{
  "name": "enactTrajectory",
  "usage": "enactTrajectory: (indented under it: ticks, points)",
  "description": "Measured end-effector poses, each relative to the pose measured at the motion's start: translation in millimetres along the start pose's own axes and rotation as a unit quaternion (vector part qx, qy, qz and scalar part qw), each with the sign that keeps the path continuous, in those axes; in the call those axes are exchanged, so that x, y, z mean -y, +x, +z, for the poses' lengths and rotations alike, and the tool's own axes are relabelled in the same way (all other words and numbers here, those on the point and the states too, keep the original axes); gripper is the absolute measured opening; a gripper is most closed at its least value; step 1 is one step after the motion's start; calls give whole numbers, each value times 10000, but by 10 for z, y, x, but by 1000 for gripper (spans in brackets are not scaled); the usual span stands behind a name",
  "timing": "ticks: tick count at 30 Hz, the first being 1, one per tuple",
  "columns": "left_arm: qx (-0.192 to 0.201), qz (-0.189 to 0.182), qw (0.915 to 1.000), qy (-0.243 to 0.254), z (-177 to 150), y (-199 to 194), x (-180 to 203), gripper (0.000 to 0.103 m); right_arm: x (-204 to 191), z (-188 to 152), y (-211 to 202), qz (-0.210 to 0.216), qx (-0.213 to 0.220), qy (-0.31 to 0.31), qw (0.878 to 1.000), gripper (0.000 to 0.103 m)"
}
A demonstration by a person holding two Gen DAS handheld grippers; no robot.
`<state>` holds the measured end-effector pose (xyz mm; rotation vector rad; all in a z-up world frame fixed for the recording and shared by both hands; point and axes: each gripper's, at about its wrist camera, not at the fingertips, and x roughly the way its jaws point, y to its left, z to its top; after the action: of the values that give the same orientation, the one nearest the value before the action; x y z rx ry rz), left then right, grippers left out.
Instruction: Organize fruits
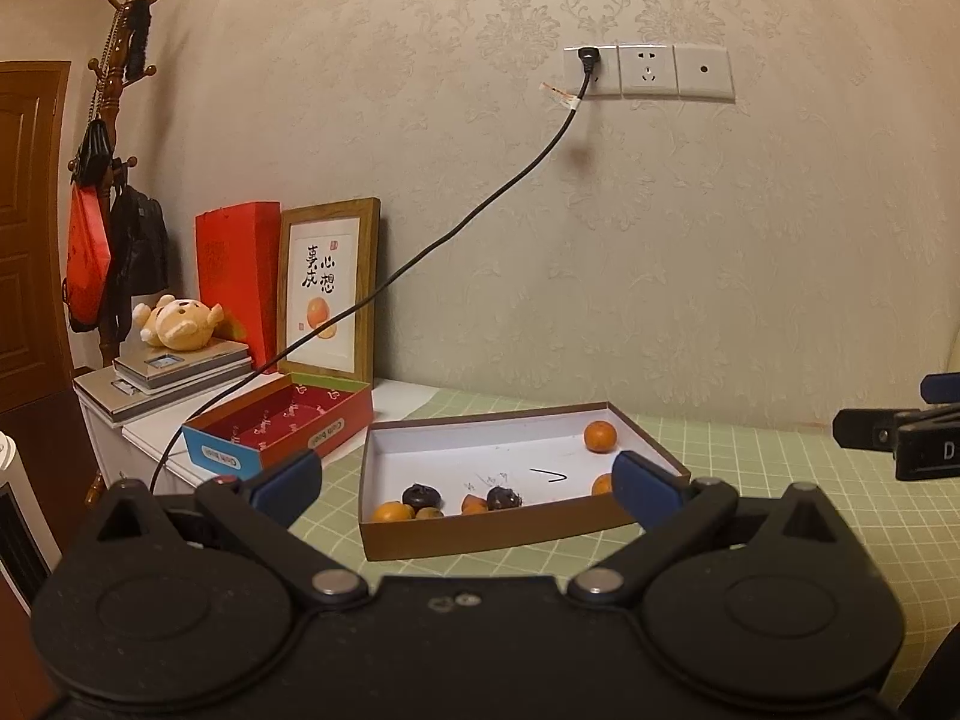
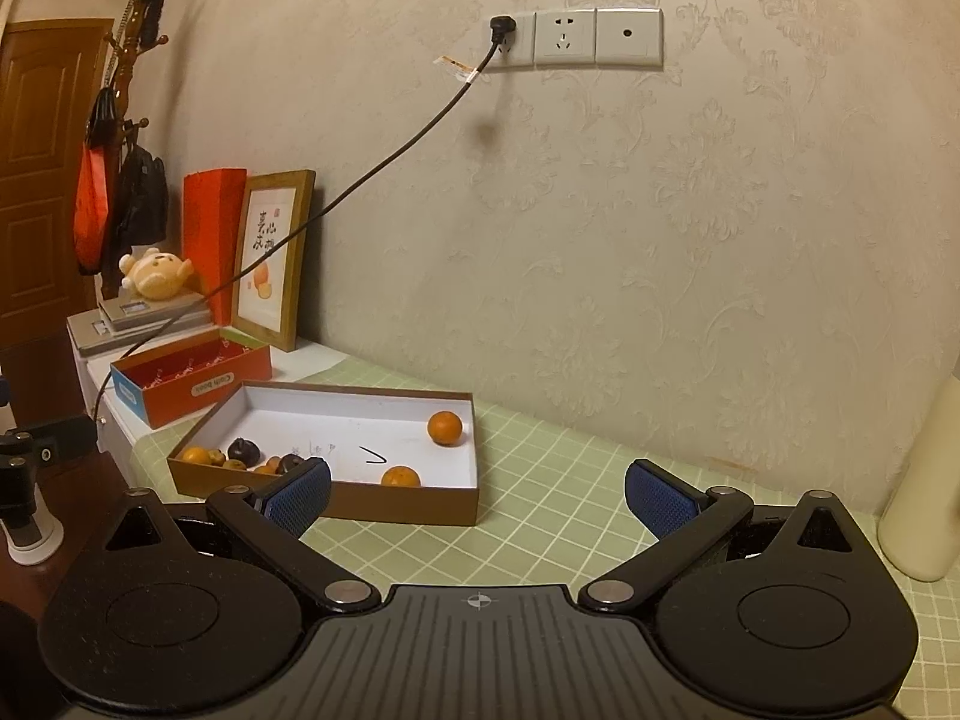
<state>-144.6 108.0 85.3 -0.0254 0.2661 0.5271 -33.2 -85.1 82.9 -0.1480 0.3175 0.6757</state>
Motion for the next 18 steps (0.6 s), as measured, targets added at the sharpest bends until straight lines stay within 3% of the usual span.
enactTrajectory:
  ticks: [18]
  points:
    - [-7, 2, 10000, -39, 0, 5, -25, 97, -25, -6, 5, 21, -21, -75, 10000, 103]
